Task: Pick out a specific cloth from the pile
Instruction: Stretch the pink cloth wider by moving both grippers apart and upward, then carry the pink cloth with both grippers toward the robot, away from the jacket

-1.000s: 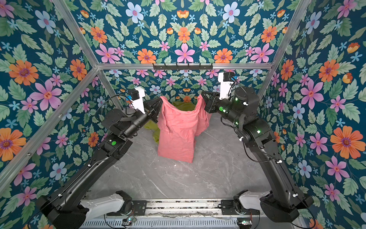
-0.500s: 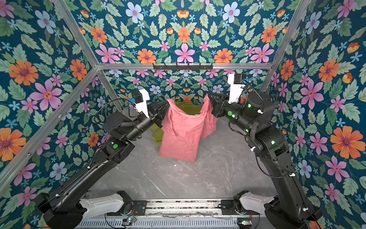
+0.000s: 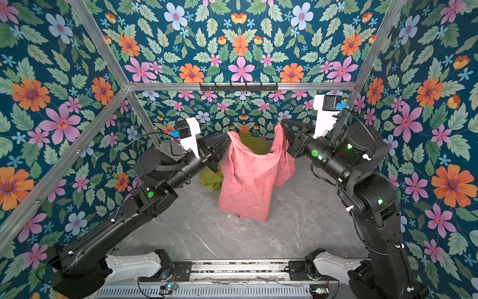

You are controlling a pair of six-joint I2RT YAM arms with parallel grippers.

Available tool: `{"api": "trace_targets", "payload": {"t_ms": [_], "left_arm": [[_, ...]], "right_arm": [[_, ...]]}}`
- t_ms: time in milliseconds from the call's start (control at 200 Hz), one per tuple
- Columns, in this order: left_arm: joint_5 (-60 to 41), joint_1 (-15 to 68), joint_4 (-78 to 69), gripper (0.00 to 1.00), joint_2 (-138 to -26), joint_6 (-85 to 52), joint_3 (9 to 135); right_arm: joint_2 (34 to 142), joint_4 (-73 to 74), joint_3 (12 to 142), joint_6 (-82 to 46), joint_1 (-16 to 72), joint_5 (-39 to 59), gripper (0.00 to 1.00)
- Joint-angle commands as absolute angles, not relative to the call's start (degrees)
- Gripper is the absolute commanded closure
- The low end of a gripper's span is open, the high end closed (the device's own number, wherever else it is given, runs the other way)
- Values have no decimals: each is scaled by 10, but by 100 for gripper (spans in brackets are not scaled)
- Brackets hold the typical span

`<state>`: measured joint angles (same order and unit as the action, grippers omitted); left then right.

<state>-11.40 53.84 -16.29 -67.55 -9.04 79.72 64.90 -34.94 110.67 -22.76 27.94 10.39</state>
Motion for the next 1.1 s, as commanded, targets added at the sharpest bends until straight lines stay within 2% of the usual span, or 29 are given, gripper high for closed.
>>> {"api": "trace_targets", "payload": {"t_ms": [0, 410, 580, 740, 1095], "left_arm": [[-100, 557, -180, 100, -663, -92, 785], [-44, 599, -190, 100, -599, -134, 645], [-12, 608, -153, 100, -576, -153, 608], [-2, 608, -132, 100, -555, -182, 574], [22, 613, -53, 100, -518, -221, 542]], "right_arm": [[633, -362, 1101, -229, 279, 120, 100], [545, -390, 946, -284, 279, 165, 100], [537, -430, 932, -314, 279, 214, 100], [524, -465, 909, -330, 279, 222, 100], [499, -469, 827, -408, 279, 277, 100]]}}
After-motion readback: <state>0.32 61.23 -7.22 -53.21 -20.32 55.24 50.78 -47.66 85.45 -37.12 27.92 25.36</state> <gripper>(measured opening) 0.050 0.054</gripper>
